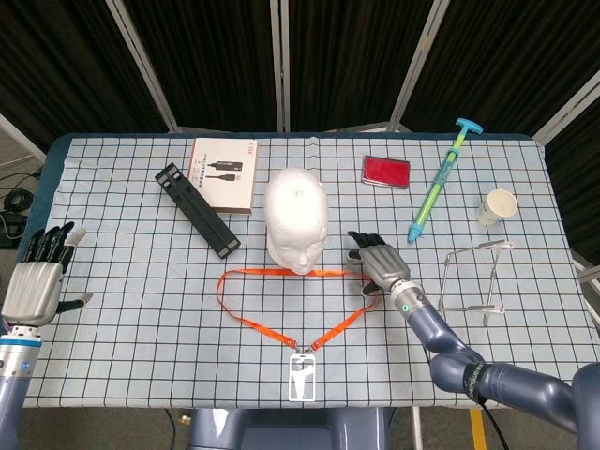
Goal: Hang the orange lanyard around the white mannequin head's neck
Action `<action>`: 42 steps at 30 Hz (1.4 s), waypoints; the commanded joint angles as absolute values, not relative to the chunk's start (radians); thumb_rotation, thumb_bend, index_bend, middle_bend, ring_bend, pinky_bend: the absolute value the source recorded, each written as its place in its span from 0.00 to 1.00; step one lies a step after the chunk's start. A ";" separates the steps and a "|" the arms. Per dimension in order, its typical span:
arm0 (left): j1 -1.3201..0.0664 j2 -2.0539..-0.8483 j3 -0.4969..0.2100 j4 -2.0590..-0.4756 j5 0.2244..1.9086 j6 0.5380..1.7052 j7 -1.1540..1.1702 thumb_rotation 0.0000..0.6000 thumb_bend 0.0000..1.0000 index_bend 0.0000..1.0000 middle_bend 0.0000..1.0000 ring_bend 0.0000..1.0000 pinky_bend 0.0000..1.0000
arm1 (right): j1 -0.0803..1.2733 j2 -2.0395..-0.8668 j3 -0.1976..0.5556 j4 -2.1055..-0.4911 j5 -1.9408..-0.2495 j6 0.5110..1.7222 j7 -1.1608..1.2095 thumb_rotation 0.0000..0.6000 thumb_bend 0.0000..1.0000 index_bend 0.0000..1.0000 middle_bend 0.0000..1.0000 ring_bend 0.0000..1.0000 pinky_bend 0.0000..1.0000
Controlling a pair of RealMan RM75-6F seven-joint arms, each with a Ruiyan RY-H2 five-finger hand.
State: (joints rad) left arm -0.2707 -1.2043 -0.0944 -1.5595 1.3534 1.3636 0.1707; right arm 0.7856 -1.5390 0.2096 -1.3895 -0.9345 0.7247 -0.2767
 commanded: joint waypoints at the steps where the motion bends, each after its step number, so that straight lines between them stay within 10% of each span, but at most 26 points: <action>1: -0.271 -1.203 -0.097 -1.558 1.352 1.362 0.165 1.00 0.00 0.00 0.00 0.00 0.00 | 0.804 -1.569 0.188 -1.360 -0.914 0.739 -0.317 1.00 0.24 0.47 0.00 0.00 0.00; 42: -0.357 -1.250 -0.111 -1.514 1.350 1.196 0.129 1.00 0.07 0.07 0.00 0.00 0.00 | 0.758 -1.578 0.103 -1.299 -1.142 0.853 -0.264 1.00 0.42 0.69 0.05 0.00 0.00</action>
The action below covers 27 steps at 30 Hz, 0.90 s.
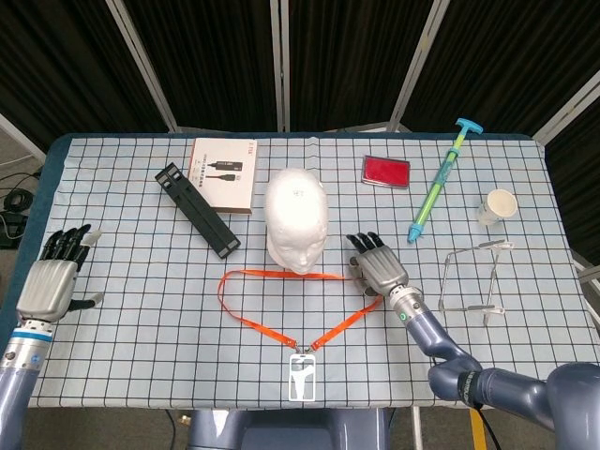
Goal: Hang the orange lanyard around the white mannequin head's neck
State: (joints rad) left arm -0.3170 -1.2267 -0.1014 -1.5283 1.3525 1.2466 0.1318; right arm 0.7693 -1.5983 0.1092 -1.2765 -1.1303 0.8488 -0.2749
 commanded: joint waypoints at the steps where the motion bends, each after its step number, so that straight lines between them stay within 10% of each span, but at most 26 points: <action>1: -0.377 -1.262 -0.115 -1.508 1.347 1.169 0.132 1.00 0.10 0.10 0.00 0.00 0.00 | 0.753 -1.568 0.101 -1.312 -1.145 0.855 -0.261 1.00 0.42 0.69 0.05 0.00 0.00; 10: -0.514 -1.410 -0.149 -1.418 1.354 1.043 0.165 1.00 0.27 0.30 0.00 0.00 0.00 | 0.724 -1.505 0.087 -1.402 -1.167 0.862 -0.231 1.00 0.45 0.69 0.05 0.00 0.00; 27: -0.707 -1.738 -0.177 -1.136 1.374 0.943 0.165 1.00 0.34 0.38 0.00 0.00 0.00 | 0.705 -1.462 0.088 -1.471 -1.205 0.860 -0.168 1.00 0.49 0.69 0.06 0.00 0.00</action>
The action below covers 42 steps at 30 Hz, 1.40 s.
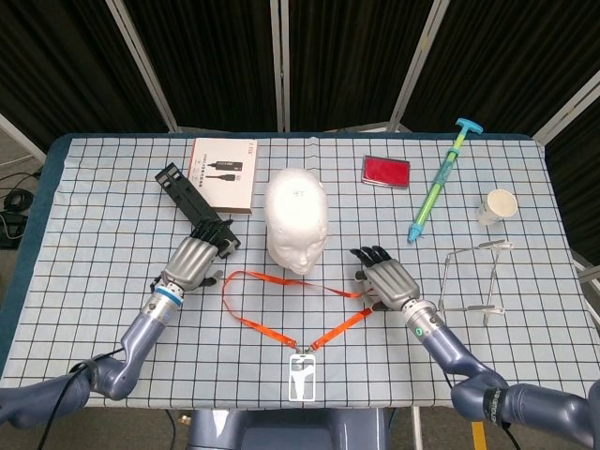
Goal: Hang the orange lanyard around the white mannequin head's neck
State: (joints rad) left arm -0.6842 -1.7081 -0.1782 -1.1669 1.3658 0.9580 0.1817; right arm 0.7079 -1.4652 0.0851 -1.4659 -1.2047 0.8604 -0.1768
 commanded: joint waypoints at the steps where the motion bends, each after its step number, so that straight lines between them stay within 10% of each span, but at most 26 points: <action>1: -0.715 -1.748 -0.175 -1.123 1.378 0.940 0.164 1.00 0.35 0.39 0.00 0.00 0.00 | 0.705 -1.461 0.090 -1.473 -1.206 0.860 -0.163 1.00 0.49 0.69 0.06 0.00 0.00; 42: -0.752 -1.885 -0.142 -0.957 1.347 0.919 0.172 1.00 0.45 0.63 0.00 0.00 0.00 | 0.684 -1.431 0.086 -1.462 -1.282 0.864 -0.067 1.00 0.50 0.70 0.07 0.00 0.00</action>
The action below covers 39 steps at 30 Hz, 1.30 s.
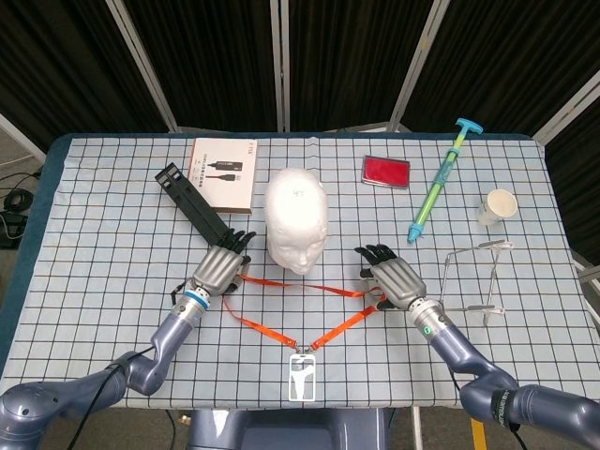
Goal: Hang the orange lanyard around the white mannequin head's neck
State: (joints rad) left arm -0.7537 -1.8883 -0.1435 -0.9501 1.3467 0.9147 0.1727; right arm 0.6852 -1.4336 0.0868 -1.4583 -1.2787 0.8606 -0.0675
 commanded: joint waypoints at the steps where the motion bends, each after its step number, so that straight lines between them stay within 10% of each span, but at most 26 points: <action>1: -0.750 -1.882 -0.141 -0.964 1.350 0.923 0.172 1.00 0.45 0.64 0.00 0.00 0.00 | 0.682 -1.428 0.085 -1.466 -1.286 0.866 -0.067 1.00 0.50 0.70 0.07 0.00 0.00; 23: -0.586 -1.585 -0.071 -1.383 1.529 1.278 0.110 1.00 0.48 0.66 0.00 0.00 0.00 | 0.635 -1.300 0.048 -1.556 -1.597 1.105 0.084 1.00 0.52 0.73 0.13 0.00 0.00; 39: -0.603 -1.366 -0.225 -1.762 1.416 1.274 0.200 1.00 0.52 0.67 0.00 0.00 0.00 | 0.633 -1.157 0.190 -1.753 -1.488 1.176 0.122 1.00 0.52 0.74 0.14 0.00 0.00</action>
State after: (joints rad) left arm -0.5839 -1.4054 -0.1840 -1.7052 1.4752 1.3173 0.1657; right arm 0.6301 -1.1720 0.1674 -1.7299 -1.5178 1.1760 0.1242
